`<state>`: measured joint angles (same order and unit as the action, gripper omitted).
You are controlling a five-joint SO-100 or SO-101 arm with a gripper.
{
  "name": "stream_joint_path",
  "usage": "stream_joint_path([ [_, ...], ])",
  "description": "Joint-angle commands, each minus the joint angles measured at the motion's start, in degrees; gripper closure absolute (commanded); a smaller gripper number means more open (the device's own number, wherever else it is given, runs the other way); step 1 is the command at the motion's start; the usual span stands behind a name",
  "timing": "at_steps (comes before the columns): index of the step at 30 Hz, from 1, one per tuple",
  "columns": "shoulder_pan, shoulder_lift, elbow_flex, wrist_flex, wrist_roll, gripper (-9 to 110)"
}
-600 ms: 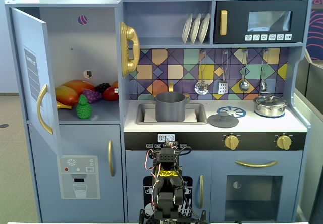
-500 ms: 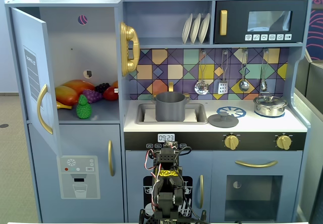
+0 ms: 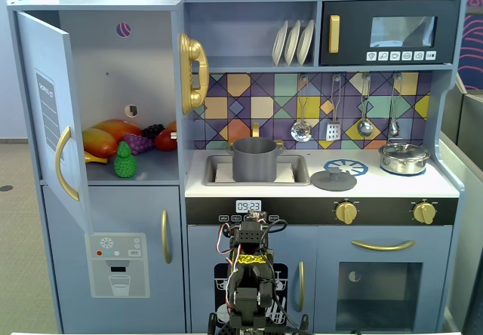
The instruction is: Pick up the green pineapple from the left cabinet and place it in the gray recipient
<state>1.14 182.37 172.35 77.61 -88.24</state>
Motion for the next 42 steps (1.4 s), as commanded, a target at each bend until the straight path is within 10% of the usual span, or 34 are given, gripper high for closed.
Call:
stream_joint_path([
  [1,-8.4,-1.1,-0.9,-0.3,2.5,101],
  [6,-27.2,-7.7,-7.8,-40.1,15.9,95],
  [11,-42.9,-14.5,-19.0,-63.3,7.4,92],
  [23,-46.7,-29.7,-33.6,-77.1,1.1,64],
  [42,-44.5,-57.8,-50.1,-91.8,-5.5,60],
])
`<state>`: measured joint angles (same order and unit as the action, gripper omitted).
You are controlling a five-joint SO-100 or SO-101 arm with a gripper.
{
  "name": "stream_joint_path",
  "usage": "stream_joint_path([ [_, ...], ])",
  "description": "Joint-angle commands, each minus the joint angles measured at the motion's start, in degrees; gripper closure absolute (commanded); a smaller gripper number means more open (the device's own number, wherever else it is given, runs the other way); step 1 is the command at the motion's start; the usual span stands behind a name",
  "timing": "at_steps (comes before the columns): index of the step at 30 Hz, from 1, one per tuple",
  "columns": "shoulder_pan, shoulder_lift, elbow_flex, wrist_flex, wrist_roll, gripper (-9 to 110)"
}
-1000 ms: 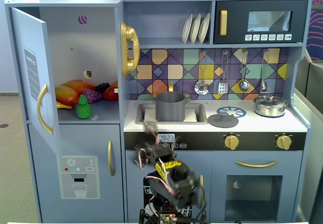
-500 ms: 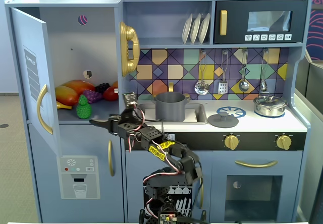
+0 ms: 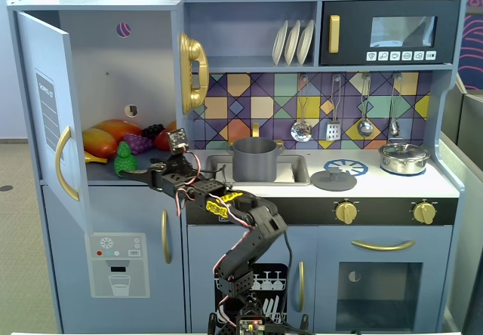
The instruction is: Pick up the green pineapple from the left cabinet and place it in the gray recipient
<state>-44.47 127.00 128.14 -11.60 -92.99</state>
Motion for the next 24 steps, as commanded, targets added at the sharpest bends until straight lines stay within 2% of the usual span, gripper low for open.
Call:
stream_joint_path([
  [1,1.0,-3.2,-6.3,-2.7,-0.7,59],
  [24,1.5,-21.5,-22.9,-2.8,-1.8,61],
])
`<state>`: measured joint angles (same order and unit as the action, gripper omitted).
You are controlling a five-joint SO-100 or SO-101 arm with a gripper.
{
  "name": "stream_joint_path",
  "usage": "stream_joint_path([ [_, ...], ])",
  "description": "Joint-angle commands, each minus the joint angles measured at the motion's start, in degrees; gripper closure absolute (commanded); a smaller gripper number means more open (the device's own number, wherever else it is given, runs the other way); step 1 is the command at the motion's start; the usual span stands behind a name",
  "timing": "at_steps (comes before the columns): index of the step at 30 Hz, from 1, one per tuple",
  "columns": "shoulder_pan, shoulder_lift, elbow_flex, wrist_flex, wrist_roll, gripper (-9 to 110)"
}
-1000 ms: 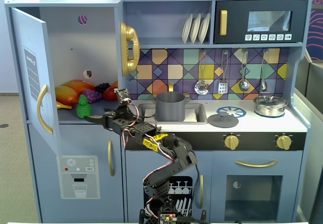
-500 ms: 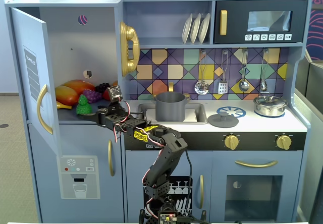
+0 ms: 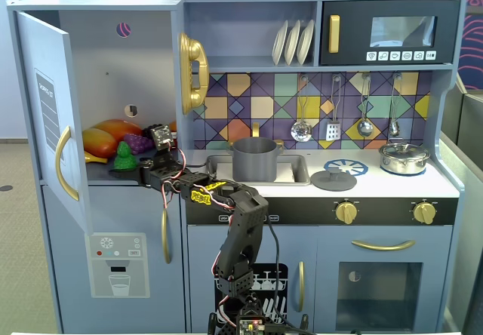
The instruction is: Pick up the green pineapple from the left cabinet and place it in the gray recipient
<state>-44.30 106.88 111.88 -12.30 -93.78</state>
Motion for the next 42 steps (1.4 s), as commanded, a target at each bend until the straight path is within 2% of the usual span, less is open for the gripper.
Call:
stream_joint_path([
  [1,1.4,-2.4,-7.6,-2.0,-1.0,61],
  [8,0.8,-7.2,-12.2,-1.1,-1.0,61],
  [12,0.1,-8.6,-14.3,-0.8,-0.1,66],
  [14,-0.3,-8.2,-14.4,0.8,-0.1,78],
  [16,-0.5,-7.1,-14.2,4.2,-2.4,97],
  [17,-0.6,-6.6,-13.8,5.2,-2.6,102],
  [26,-3.8,1.1,-12.3,8.9,0.7,102],
  [33,-8.9,22.0,-8.3,20.7,-1.9,102],
  [39,1.1,40.4,-2.1,24.7,-2.5,102],
  [42,12.9,46.1,-1.4,26.5,-1.1,102],
])
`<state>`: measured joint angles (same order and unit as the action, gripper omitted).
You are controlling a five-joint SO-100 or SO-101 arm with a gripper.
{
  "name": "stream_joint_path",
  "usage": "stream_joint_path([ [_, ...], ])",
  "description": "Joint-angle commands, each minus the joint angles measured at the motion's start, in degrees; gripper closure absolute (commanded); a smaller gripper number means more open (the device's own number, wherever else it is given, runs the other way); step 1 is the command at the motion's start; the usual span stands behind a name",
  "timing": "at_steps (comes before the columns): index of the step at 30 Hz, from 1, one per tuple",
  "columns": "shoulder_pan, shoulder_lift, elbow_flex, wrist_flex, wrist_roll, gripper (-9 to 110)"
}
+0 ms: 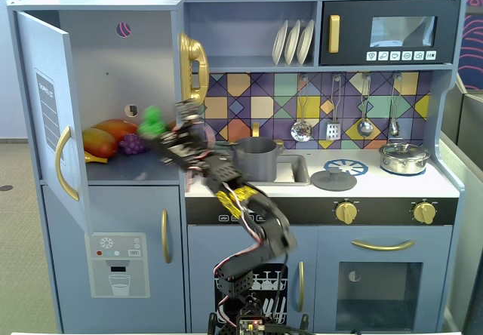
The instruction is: Pick up the green pineapple from the left cabinet and place it in the gray recipient
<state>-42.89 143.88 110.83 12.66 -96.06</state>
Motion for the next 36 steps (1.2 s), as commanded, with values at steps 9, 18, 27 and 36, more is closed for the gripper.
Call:
stream_joint_path([
  [9,37.5,7.6,-1.8,-0.4,4.0,102],
  [18,45.1,-11.9,-14.2,1.7,3.0,102],
  [27,45.5,-25.9,-21.1,5.4,1.3,102],
  [36,46.4,-26.6,-19.9,7.0,4.7,70],
])
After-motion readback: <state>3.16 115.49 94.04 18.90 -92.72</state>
